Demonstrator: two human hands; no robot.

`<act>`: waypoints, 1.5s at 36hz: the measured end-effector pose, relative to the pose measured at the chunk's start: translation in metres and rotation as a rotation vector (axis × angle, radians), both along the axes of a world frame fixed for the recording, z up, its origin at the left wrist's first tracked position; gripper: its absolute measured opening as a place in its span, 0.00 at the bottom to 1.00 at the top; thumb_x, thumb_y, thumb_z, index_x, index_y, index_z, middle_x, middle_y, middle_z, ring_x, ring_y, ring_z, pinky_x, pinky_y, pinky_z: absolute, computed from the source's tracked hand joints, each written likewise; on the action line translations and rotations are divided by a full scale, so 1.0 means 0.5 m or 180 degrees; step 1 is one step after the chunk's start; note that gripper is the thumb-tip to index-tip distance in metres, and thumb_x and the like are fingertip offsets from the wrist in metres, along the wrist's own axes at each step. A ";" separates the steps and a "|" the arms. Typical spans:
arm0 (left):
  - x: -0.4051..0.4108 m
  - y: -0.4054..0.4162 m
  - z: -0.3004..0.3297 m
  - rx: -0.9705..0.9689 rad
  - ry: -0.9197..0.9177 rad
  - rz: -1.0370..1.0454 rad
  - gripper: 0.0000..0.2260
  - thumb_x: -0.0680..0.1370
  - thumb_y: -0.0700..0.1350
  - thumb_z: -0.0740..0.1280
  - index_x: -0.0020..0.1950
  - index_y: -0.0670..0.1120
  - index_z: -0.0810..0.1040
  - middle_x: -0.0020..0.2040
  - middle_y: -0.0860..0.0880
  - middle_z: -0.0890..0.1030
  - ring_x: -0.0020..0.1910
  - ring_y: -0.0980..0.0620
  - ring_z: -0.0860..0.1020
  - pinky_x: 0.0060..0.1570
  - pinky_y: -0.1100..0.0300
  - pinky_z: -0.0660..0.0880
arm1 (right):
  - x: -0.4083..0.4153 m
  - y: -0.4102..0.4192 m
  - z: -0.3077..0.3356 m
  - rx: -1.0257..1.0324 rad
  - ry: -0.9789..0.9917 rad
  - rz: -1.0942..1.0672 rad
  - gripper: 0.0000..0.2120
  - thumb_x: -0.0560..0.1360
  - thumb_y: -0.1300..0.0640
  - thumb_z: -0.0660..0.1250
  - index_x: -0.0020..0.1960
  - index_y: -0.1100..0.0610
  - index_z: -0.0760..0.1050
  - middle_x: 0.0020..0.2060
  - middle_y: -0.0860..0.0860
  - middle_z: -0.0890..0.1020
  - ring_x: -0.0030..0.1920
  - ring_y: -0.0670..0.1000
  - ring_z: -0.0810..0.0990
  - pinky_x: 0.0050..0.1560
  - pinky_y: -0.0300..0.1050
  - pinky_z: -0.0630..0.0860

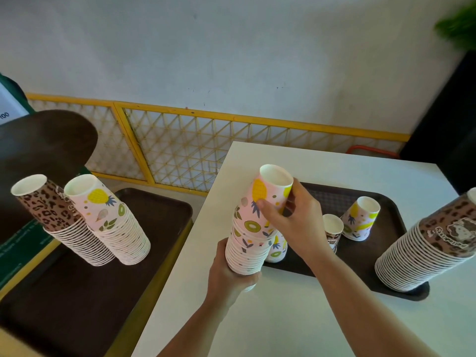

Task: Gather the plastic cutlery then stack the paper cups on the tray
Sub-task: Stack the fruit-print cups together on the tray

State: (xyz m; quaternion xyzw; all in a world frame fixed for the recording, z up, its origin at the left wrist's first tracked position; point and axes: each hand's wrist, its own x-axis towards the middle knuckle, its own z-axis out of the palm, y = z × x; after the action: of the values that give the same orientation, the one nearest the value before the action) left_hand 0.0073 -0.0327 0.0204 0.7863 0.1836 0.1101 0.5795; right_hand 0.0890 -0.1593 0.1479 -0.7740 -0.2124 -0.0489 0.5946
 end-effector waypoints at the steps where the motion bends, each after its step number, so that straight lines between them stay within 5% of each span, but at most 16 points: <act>1: -0.001 0.000 -0.001 0.0017 0.0005 -0.0004 0.36 0.52 0.57 0.75 0.58 0.56 0.69 0.52 0.57 0.79 0.52 0.54 0.78 0.42 0.72 0.76 | 0.001 -0.002 0.003 0.0000 -0.0011 -0.0044 0.18 0.67 0.54 0.73 0.53 0.46 0.71 0.44 0.40 0.80 0.46 0.34 0.79 0.41 0.28 0.75; 6: -0.004 0.001 0.001 0.0087 -0.0020 -0.0021 0.39 0.52 0.57 0.75 0.61 0.52 0.69 0.53 0.55 0.79 0.53 0.53 0.78 0.43 0.73 0.75 | 0.012 -0.009 0.017 0.0131 0.0114 -0.0235 0.14 0.68 0.51 0.71 0.51 0.51 0.73 0.40 0.40 0.80 0.41 0.33 0.79 0.36 0.28 0.74; 12: -0.003 0.003 0.004 0.0246 -0.0076 0.0007 0.35 0.54 0.53 0.77 0.58 0.53 0.68 0.51 0.55 0.78 0.50 0.54 0.78 0.41 0.76 0.73 | 0.028 -0.015 0.012 0.0520 0.0392 -0.0587 0.08 0.70 0.50 0.71 0.45 0.52 0.75 0.39 0.48 0.83 0.43 0.49 0.83 0.44 0.50 0.79; 15: -0.003 0.007 -0.001 0.0302 -0.0072 0.0029 0.35 0.55 0.50 0.77 0.59 0.53 0.68 0.51 0.55 0.78 0.50 0.54 0.78 0.41 0.76 0.74 | 0.035 -0.018 0.012 0.0848 0.0541 -0.0638 0.16 0.68 0.45 0.69 0.47 0.57 0.77 0.42 0.54 0.84 0.45 0.54 0.83 0.47 0.54 0.80; 21: 0.001 0.013 -0.015 0.0267 -0.0027 0.0051 0.36 0.58 0.43 0.81 0.60 0.53 0.66 0.52 0.58 0.76 0.51 0.55 0.77 0.41 0.76 0.74 | 0.051 -0.026 0.014 0.1798 0.1270 -0.0528 0.08 0.74 0.55 0.66 0.48 0.60 0.77 0.44 0.55 0.83 0.47 0.54 0.82 0.49 0.48 0.79; 28: 0.002 0.016 -0.017 0.0307 -0.0046 0.0110 0.36 0.60 0.41 0.81 0.62 0.50 0.67 0.53 0.54 0.77 0.52 0.53 0.77 0.41 0.76 0.74 | 0.075 -0.037 -0.006 0.2676 0.2160 -0.0793 0.07 0.75 0.54 0.65 0.44 0.58 0.76 0.38 0.51 0.82 0.39 0.47 0.82 0.45 0.42 0.78; 31: 0.003 0.019 -0.016 0.0240 -0.0035 0.0166 0.35 0.59 0.40 0.81 0.61 0.51 0.67 0.52 0.55 0.77 0.51 0.54 0.77 0.40 0.76 0.74 | 0.090 -0.044 -0.037 0.2259 0.1813 -0.1134 0.08 0.75 0.52 0.66 0.44 0.57 0.76 0.38 0.50 0.82 0.40 0.47 0.82 0.44 0.41 0.77; 33: 0.004 0.021 -0.016 0.0187 -0.0020 0.0189 0.35 0.59 0.40 0.81 0.60 0.51 0.67 0.52 0.55 0.77 0.51 0.54 0.77 0.40 0.75 0.74 | 0.096 -0.047 -0.066 0.1428 0.1268 -0.1443 0.11 0.73 0.49 0.67 0.47 0.57 0.76 0.39 0.51 0.82 0.44 0.50 0.81 0.44 0.42 0.76; 38: 0.006 0.023 -0.019 0.0194 -0.0029 0.0205 0.36 0.60 0.40 0.81 0.61 0.51 0.66 0.52 0.54 0.76 0.52 0.52 0.76 0.39 0.75 0.75 | 0.081 -0.037 -0.115 -0.0076 0.0508 -0.1447 0.13 0.71 0.49 0.70 0.50 0.53 0.71 0.41 0.48 0.78 0.40 0.43 0.76 0.39 0.29 0.71; 43: 0.008 0.020 -0.019 0.0151 -0.0065 0.0226 0.37 0.58 0.43 0.81 0.61 0.51 0.66 0.52 0.57 0.76 0.52 0.52 0.76 0.40 0.74 0.76 | 0.067 -0.020 -0.162 -0.0502 0.0711 -0.0935 0.27 0.68 0.51 0.73 0.64 0.53 0.69 0.55 0.49 0.77 0.54 0.48 0.76 0.53 0.44 0.75; 47: 0.014 0.017 -0.017 0.0181 -0.0061 0.0198 0.37 0.60 0.42 0.81 0.63 0.50 0.66 0.55 0.52 0.76 0.54 0.50 0.76 0.44 0.68 0.77 | 0.049 -0.012 -0.147 -0.0566 0.0279 -0.0855 0.28 0.71 0.45 0.68 0.68 0.52 0.65 0.64 0.46 0.72 0.61 0.40 0.68 0.59 0.38 0.66; 52: 0.017 0.010 -0.012 0.0001 0.0005 0.0165 0.36 0.59 0.41 0.81 0.62 0.52 0.67 0.53 0.55 0.78 0.53 0.52 0.77 0.39 0.73 0.75 | 0.018 -0.004 -0.078 -0.0222 -0.0062 -0.0243 0.30 0.69 0.38 0.62 0.66 0.52 0.68 0.61 0.43 0.75 0.62 0.38 0.72 0.61 0.34 0.69; 54: 0.018 0.005 -0.010 -0.0032 -0.0012 0.0145 0.36 0.57 0.43 0.81 0.61 0.53 0.68 0.52 0.56 0.78 0.52 0.54 0.78 0.39 0.74 0.75 | 0.009 0.000 -0.062 -0.0330 0.0007 -0.0008 0.31 0.67 0.41 0.68 0.67 0.52 0.68 0.60 0.43 0.76 0.60 0.38 0.74 0.58 0.28 0.70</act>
State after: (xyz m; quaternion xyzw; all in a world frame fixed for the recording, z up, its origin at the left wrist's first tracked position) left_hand 0.0165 -0.0300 0.0153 0.7788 0.2009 0.1238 0.5813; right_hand 0.0936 -0.1594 0.1169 -0.8040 -0.2130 -0.0377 0.5538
